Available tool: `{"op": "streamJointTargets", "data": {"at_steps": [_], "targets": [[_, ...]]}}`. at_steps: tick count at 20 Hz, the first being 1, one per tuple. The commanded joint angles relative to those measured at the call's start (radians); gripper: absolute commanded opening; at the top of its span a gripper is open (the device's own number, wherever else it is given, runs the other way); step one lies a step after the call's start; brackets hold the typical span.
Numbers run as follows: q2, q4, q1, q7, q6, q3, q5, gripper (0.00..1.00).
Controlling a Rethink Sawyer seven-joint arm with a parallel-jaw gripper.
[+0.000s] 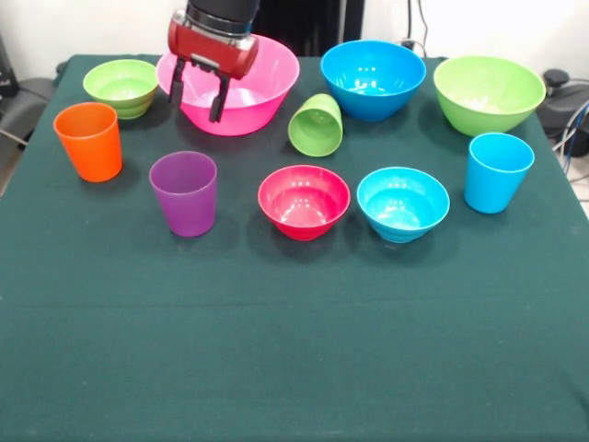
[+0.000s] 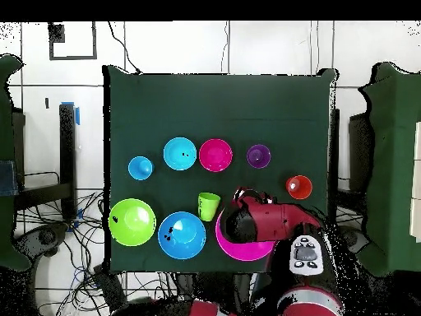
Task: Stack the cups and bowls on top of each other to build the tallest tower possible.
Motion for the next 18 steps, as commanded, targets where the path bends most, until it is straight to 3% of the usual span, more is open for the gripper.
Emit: {"op": "streamJointTargets", "data": {"at_steps": [1,3,5,7,8,12,18], "targets": [[0.001,-0.040,0.022,0.028,0.077,0.083,0.013,1.00],[0.043,-0.077,0.092,0.050,-0.019,0.005,-0.033,1.00],[0.133,-0.140,0.236,0.102,-0.150,-0.163,-0.044,1.00],[0.190,-0.147,0.303,0.149,-0.209,-0.249,0.017,1.00],[0.188,-0.122,0.297,0.183,-0.201,-0.243,0.059,1.00],[0.065,0.032,0.200,0.283,0.121,-0.111,0.279,1.00],[0.017,0.102,0.335,0.417,0.310,-0.234,0.514,1.00]]}}
